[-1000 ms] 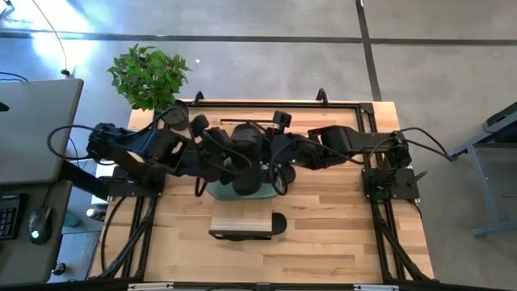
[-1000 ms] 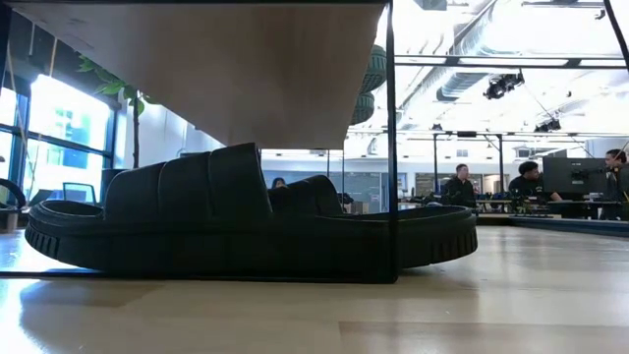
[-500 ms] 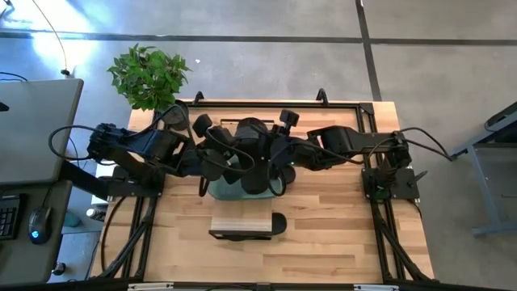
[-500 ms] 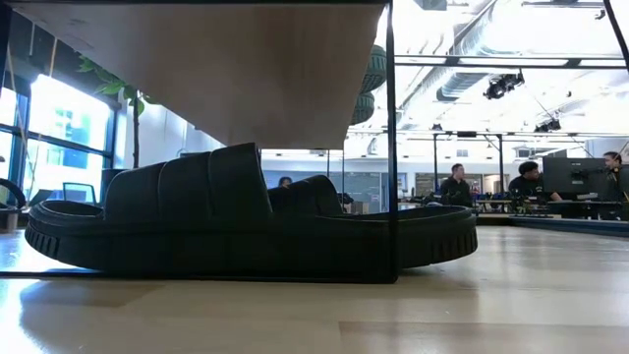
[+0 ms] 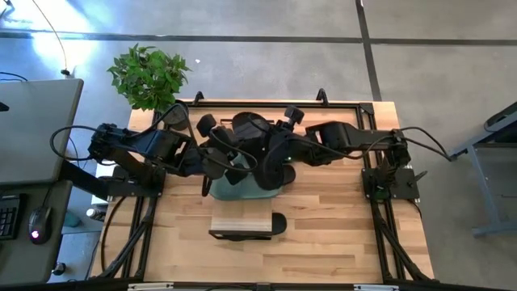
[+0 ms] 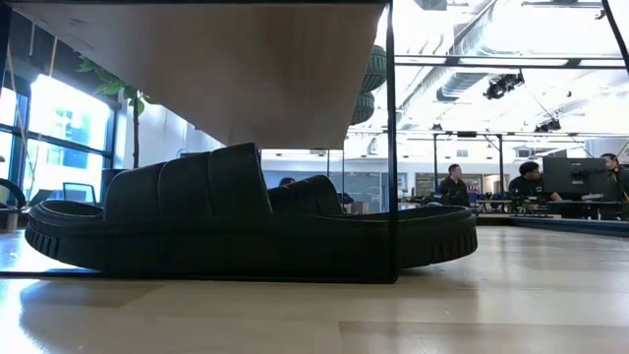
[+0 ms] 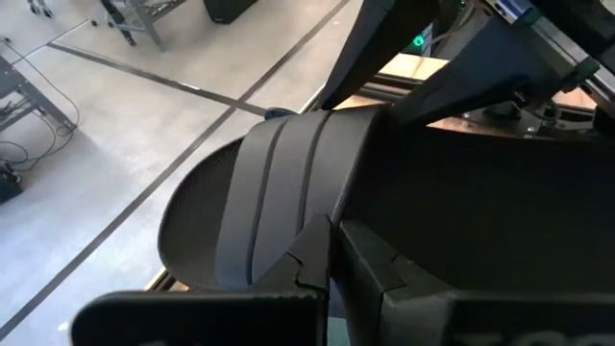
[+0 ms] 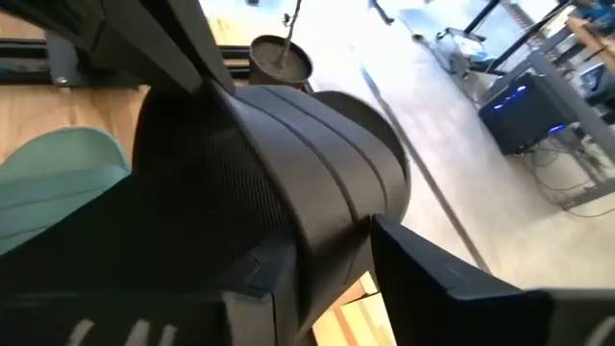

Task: Pick and place slides into the shelf
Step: Put the black slipper under the shelf

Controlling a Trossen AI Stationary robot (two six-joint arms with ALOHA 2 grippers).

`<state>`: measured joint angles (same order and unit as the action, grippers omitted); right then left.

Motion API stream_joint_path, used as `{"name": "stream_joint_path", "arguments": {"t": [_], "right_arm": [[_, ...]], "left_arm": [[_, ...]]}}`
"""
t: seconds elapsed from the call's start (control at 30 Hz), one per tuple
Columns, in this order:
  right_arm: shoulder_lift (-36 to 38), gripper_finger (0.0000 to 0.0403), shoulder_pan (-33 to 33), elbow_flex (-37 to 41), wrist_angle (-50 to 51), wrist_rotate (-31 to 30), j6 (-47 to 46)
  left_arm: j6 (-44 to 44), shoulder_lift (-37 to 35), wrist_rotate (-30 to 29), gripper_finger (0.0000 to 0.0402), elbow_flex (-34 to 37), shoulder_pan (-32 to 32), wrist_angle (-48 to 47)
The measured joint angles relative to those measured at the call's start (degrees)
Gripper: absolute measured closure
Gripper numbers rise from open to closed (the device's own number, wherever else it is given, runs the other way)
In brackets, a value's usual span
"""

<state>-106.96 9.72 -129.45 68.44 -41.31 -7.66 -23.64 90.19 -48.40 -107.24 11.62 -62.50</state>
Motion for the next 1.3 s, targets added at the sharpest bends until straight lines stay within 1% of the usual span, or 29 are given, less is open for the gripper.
{"name": "stream_joint_path", "arguments": {"t": [0.1,0.27,0.3,0.57,0.67,0.77,0.9,1.13,1.23,1.3], "right_arm": [[0.0,0.0318,0.01,0.0,-0.01,-0.69,0.07],[-0.04,0.0384,-0.44,0.0,-0.14,-0.91,0.19],[-0.09,0.0392,-0.51,0.0,-0.18,-0.89,0.36],[-0.11,0.04,-0.58,0.02,-1.02,-2.49,0.82],[-0.11,0.0401,-0.58,0.02,-1.03,-2.63,1.0],[-0.11,0.0402,-0.58,0.07,-0.6,-3.24,1.05],[0.02,0.0402,-0.94,0.09,-0.33,-5.16,1.16],[0.12,0.0402,-0.93,0.09,0.22,-3.39,1.66],[0.86,0.0402,-0.97,0.09,3.74,-2.17,1.31],[1.98,0.0402,-0.94,0.09,6.95,-0.17,-0.02]], "left_arm": [[0.0,0.0,0.19,0.0401,0.0,0.0,0.04],[0.82,0.0,1.15,0.0401,0.0,-0.04,0.2],[0.92,0.0,1.53,0.0401,0.0,-0.04,0.22],[2.09,-0.11,3.58,0.0401,-0.02,-0.04,0.15],[2.89,-0.11,3.78,0.0394,-0.02,-0.04,0.13],[4.3,-0.19,5.44,0.0373,-0.07,0.03,-0.02],[4.55,-0.49,8.12,0.0332,-0.04,0.28,-0.43],[4.46,-1.69,8.26,0.0262,-0.04,0.13,-0.63],[4.37,-3.26,8.59,0.0243,-0.04,0.16,-1.58],[4.36,-4.63,8.77,0.0235,-0.04,0.09,-2.32]]}}
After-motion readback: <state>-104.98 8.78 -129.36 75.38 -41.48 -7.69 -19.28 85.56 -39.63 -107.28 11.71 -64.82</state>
